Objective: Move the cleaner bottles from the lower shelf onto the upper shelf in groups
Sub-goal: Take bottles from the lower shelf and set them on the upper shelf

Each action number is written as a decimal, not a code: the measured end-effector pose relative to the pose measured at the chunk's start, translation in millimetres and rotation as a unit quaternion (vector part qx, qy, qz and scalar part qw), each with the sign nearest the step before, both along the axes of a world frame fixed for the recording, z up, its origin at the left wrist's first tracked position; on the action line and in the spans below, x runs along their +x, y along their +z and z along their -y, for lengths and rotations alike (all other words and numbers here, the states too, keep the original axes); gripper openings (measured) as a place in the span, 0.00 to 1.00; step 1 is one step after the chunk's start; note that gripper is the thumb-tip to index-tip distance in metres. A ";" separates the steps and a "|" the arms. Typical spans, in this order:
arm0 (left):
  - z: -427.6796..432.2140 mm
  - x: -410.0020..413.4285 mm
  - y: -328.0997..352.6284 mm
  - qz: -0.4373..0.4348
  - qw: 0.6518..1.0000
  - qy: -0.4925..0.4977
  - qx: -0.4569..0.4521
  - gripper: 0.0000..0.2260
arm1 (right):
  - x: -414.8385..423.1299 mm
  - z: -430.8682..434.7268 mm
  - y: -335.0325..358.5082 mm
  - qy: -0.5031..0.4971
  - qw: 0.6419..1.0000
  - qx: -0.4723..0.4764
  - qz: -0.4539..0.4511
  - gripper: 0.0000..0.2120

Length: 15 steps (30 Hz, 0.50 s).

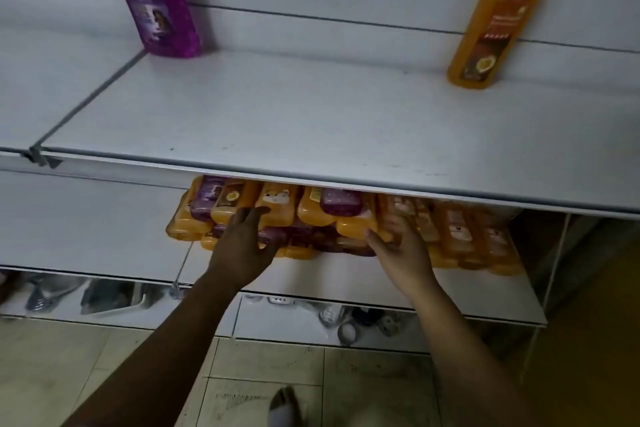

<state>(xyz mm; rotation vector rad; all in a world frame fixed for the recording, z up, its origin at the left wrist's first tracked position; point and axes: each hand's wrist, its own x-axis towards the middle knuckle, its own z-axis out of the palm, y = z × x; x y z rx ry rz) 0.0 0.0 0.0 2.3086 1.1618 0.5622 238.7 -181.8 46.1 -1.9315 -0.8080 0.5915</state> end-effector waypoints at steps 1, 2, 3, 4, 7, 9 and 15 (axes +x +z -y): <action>-5.7 1.8 -1.9 -0.005 1.000 -0.014 0.019 0.30 | -3.2 -8.7 -1.0 -0.008 1.000 0.009 0.005 0.26; -9.3 4.9 -0.1 -0.014 0.999 -0.014 0.036 0.32 | -4.2 -16.1 -3.2 -0.016 1.000 0.018 0.019 0.27; -12.4 7.8 -1.4 -0.024 0.998 -0.019 0.049 0.35 | -4.9 -21.4 -8.1 -0.008 0.999 0.033 0.036 0.29; -14.1 12.0 0.2 -0.033 0.997 -0.034 0.064 0.38 | -6.3 -26.5 -12.3 0.014 0.998 0.039 0.052 0.31; -24.2 25.8 -5.8 -0.113 0.984 -0.074 0.112 0.43 | -6.6 -45.3 -20.4 0.081 0.985 -0.038 0.147 0.34; -31.2 33.1 -9.4 -0.168 0.974 -0.082 0.125 0.43 | -7.0 -56.5 -18.1 0.122 0.971 -0.091 0.187 0.35; -20.9 39.6 -21.4 -0.151 0.984 -0.065 0.073 0.39 | -8.1 -53.0 -21.6 0.136 0.952 -0.106 0.251 0.31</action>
